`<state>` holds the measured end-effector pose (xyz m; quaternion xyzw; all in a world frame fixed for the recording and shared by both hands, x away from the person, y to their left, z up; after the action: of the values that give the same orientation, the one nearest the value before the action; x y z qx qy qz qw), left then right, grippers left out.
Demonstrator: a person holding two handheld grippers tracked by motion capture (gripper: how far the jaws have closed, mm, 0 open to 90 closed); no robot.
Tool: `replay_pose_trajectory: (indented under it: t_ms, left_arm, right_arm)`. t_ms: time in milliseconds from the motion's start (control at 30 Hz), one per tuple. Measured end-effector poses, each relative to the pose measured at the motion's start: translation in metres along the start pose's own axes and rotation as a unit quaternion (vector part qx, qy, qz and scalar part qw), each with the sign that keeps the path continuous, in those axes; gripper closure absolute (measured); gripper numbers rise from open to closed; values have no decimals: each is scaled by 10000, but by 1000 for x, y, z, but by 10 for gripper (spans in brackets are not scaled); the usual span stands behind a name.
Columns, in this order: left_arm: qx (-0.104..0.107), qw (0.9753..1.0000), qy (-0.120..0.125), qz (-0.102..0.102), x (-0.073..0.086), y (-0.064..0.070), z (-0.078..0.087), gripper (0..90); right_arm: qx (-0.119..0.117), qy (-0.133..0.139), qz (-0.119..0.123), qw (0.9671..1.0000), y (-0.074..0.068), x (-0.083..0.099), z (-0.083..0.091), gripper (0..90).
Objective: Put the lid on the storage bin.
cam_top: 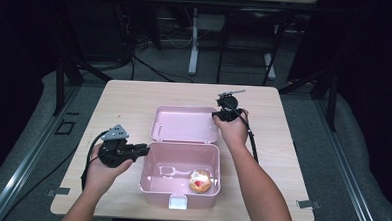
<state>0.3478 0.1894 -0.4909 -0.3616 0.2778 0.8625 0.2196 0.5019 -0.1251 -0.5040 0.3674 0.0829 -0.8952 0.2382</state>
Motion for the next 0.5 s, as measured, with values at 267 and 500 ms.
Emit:
replay_pose_trajectory:
  t_ms: [267, 500]
  left_arm:
    - [1, 10000, 9, 7, 0, 0, 0, 773]
    - [-1, 10000, 14, 13, 0, 0, 0, 774]
  right_arm:
    - [21, 73, 19, 10000, 1, -1, 5, 772]
    - [89, 212, 51, 9997, 0, -5, 13, 780]
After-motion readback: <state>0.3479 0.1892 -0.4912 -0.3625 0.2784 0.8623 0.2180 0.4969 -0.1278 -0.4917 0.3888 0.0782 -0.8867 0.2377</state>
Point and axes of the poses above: each handheld gripper's, and its own axes: z roughly backward along the jaws, x roughly out of its underside, y roughly to its right, the point moved 3 cm from there along -z, roughly forward along the jaws, and after that the axes turned 13 degrees about z, right-handed, at the moved point
